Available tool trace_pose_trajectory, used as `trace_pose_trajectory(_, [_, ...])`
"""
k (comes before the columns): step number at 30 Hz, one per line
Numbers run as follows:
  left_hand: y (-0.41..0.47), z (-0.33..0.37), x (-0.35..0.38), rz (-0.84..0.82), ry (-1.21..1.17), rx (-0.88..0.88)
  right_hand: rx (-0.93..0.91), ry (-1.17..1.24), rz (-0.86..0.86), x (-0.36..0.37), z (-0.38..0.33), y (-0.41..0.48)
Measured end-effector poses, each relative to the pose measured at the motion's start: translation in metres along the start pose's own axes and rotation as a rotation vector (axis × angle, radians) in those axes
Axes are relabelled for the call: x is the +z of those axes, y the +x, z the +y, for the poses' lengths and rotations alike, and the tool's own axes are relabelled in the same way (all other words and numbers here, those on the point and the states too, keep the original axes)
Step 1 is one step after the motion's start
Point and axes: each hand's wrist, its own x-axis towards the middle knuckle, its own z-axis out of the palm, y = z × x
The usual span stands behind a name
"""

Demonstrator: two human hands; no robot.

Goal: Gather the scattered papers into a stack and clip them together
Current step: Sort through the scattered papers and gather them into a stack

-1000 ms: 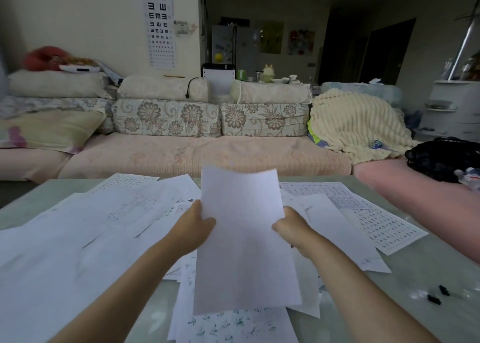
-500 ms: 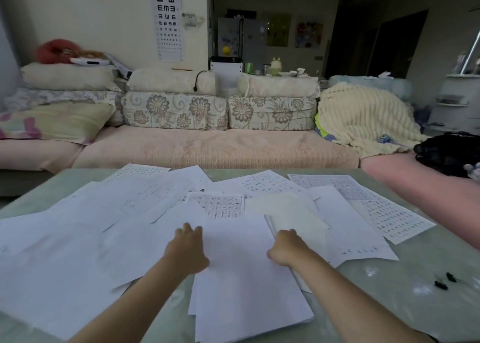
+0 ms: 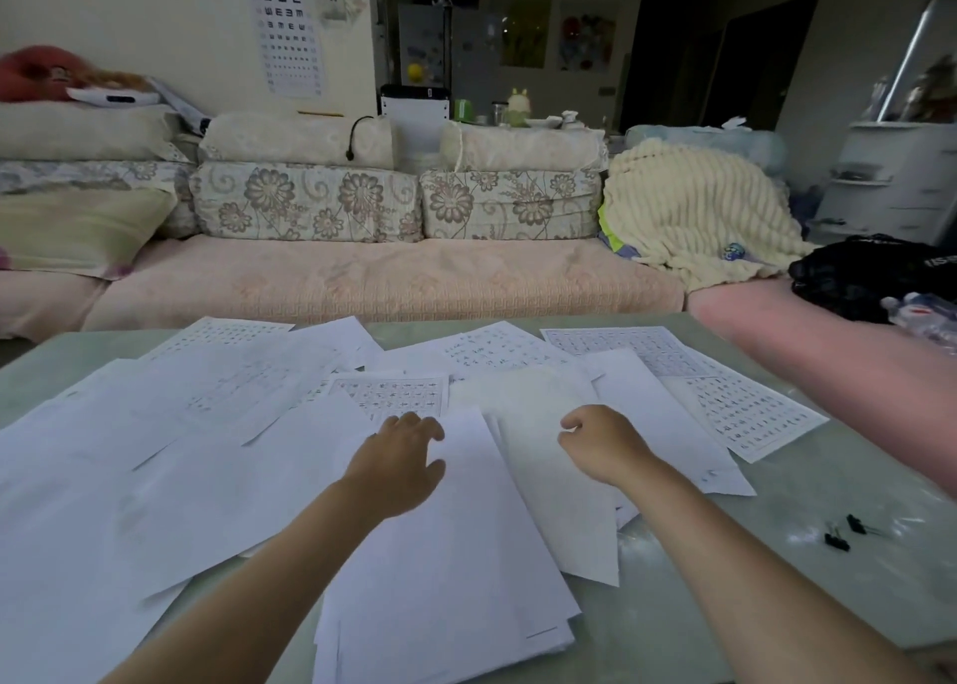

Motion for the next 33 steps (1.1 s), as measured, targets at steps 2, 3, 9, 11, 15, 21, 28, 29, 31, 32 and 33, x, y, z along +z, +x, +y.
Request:
trace_pose_trajectory(2, [0.015,0.018,0.005,0.026,-0.093,0.012,0.033,0.013,0.014,-0.013,0.023,0.010])
trace_pose_trajectory(3, [0.024,0.030,0.010,0.026,-0.124,0.024,0.053,0.010,0.024,-0.018,0.037,0.016])
trace_pose_trajectory(9, [0.083,0.107,0.045,-0.122,-0.102,0.108,0.209,0.017,0.118,-0.043,0.111,0.035])
trace_pose_trajectory(11, [0.100,0.126,0.056,-0.184,0.003,0.123,0.230,-0.015,0.145,-0.045,0.125,0.042])
trace_pose_trajectory(15, [0.121,0.145,0.077,-0.326,0.169,0.062,0.295,-0.198,0.067,-0.040,0.140,0.057])
trace_pose_trajectory(21, [0.124,0.149,0.092,-0.148,0.166,0.163,0.380,-0.145,0.060,-0.046,0.144,0.072])
trace_pose_trajectory(28, [0.126,0.163,0.075,0.055,-0.121,0.128,0.442,0.352,0.139,-0.057,0.159,0.073])
trace_pose_trajectory(29, [0.126,0.167,0.071,0.094,-0.165,0.125,0.445,0.382,0.139,-0.059,0.161,0.071])
trace_pose_trajectory(31, [0.126,0.178,0.059,0.146,-0.273,0.121,0.456,0.398,0.084,-0.065,0.161,0.063])
trace_pose_trajectory(32, [0.124,0.184,0.051,0.148,-0.374,0.108,0.463,0.406,0.033,-0.067,0.161,0.058])
trace_pose_trajectory(33, [0.123,0.192,0.041,0.134,-0.505,0.089,0.462,0.422,-0.038,-0.071,0.160,0.052])
